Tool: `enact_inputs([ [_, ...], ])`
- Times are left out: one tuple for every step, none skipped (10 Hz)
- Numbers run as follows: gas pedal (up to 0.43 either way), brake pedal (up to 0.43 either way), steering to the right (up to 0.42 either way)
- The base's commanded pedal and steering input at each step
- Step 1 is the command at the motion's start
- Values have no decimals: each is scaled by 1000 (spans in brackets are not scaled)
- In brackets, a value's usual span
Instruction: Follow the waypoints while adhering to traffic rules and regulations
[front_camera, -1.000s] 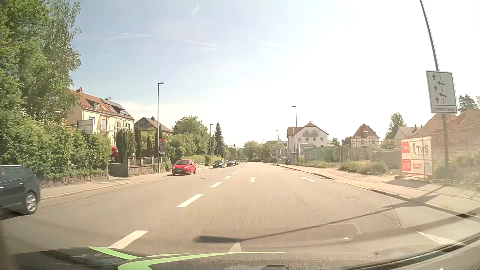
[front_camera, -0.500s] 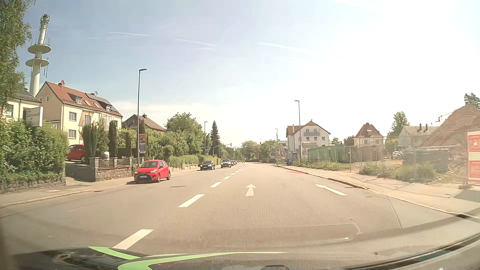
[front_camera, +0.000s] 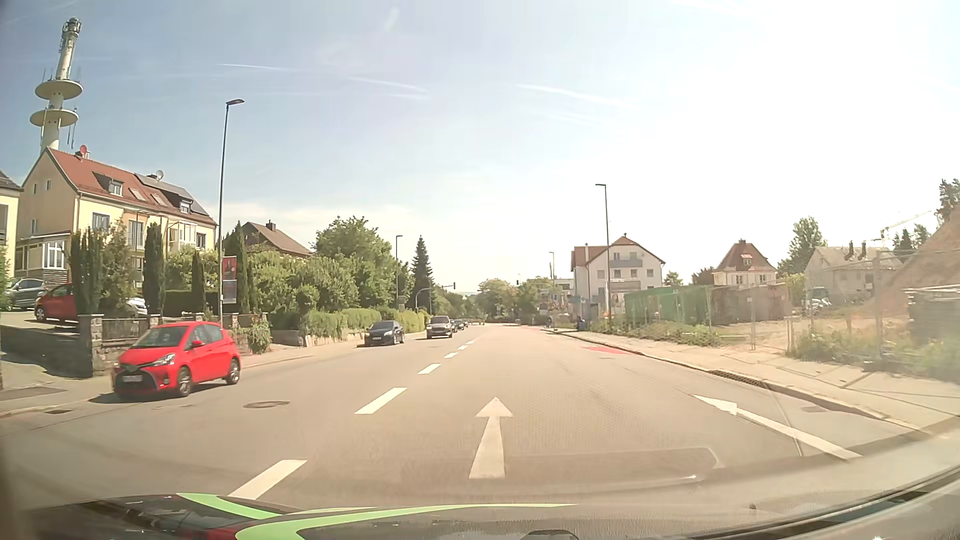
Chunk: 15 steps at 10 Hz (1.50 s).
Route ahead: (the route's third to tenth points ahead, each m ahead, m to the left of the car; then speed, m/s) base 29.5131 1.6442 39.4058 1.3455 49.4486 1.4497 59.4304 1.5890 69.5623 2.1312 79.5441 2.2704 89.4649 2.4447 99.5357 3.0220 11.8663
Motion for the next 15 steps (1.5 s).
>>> enact_inputs([
  [67, 0, 3],
  [67, 0, 3],
  [67, 0, 3],
  [59, 0, 3],
  [47, 0, 3],
  [47, 0, 1],
  [47, 0, 0],
  [47, 0, 0],
  [47, 0, 0],
  [47, 0, 0],
  [47, 0, 0],
  [47, 0, 0],
  [47, 0, 0],
  [47, 0, 0],
  [47, 0, 0],
])
